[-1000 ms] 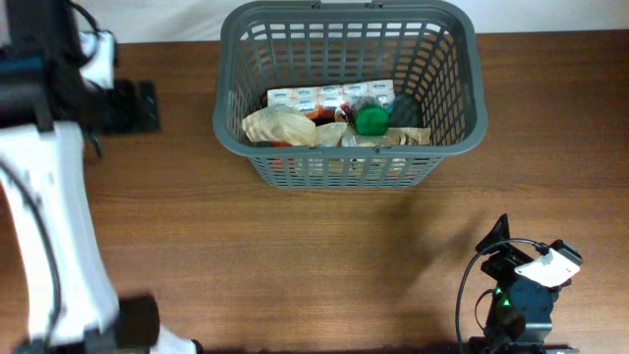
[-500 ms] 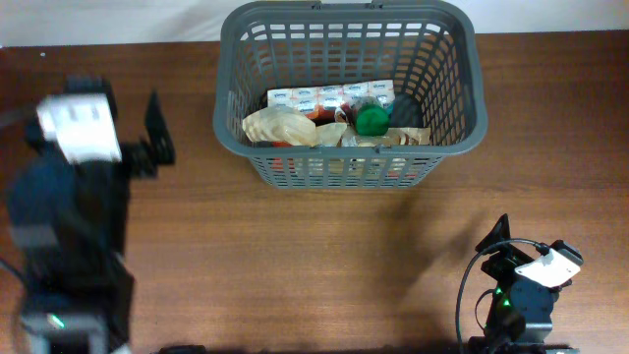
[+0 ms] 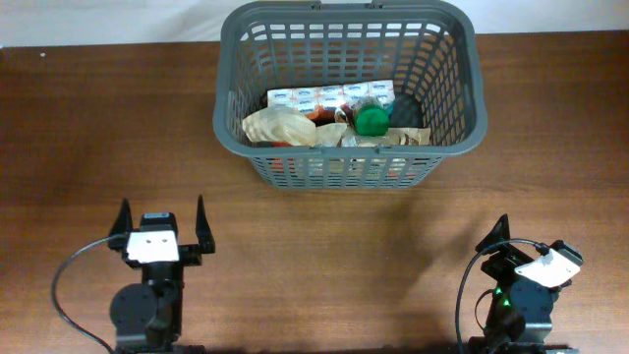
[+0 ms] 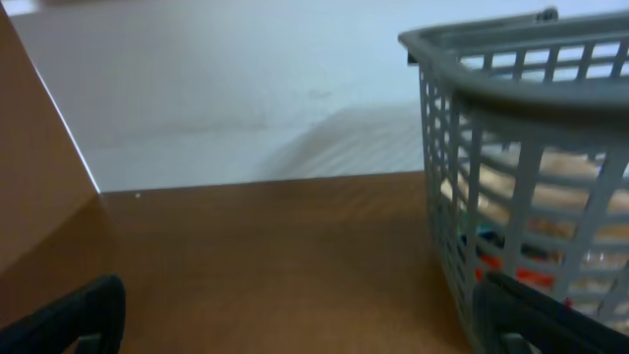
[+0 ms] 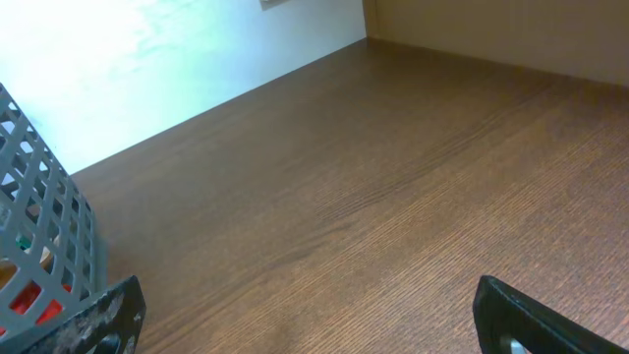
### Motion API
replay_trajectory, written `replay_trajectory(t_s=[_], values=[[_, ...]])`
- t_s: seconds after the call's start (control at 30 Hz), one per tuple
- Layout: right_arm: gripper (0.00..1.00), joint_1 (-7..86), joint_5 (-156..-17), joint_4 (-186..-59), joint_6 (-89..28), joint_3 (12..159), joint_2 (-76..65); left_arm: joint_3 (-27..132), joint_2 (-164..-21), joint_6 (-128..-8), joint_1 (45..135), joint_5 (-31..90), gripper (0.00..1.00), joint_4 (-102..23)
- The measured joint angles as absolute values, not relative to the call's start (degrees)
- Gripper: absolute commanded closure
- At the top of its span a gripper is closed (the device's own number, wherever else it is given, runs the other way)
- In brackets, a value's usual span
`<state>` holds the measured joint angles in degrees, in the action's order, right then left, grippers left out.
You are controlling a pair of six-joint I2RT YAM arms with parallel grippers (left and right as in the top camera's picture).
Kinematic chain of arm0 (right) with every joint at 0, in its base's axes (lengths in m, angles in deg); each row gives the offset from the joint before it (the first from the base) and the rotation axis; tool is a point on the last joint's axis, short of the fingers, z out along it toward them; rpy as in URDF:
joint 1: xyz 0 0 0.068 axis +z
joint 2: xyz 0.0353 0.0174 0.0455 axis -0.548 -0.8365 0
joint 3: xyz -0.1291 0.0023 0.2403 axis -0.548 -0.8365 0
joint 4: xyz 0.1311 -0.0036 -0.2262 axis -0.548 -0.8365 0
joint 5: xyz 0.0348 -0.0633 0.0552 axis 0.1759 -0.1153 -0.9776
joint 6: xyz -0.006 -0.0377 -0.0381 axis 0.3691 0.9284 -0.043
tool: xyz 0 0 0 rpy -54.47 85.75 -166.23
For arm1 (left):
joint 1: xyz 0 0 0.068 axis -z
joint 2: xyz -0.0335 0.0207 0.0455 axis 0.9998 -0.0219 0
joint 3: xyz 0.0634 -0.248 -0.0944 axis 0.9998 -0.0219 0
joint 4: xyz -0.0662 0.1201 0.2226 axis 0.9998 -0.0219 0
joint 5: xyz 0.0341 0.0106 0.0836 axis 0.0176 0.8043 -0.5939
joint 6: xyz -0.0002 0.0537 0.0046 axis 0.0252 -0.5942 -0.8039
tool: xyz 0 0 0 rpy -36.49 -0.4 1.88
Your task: Pack container
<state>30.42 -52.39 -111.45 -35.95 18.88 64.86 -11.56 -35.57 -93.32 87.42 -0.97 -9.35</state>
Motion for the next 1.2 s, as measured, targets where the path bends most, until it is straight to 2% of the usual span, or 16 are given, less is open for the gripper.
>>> replay_trajectory(t_s=[0.57,1.2], values=[[0.01,30.4,-52.4,-111.5,-35.9,18.9,64.9,-23.5,-22.1,-93.3,87.5,-1.0,0.01,-9.4],[0.01,30.4,-52.4,-111.5,-36.0,18.9,64.9,-25.1,-21.8,-93.3,89.2,-0.8,0.01,-11.9]])
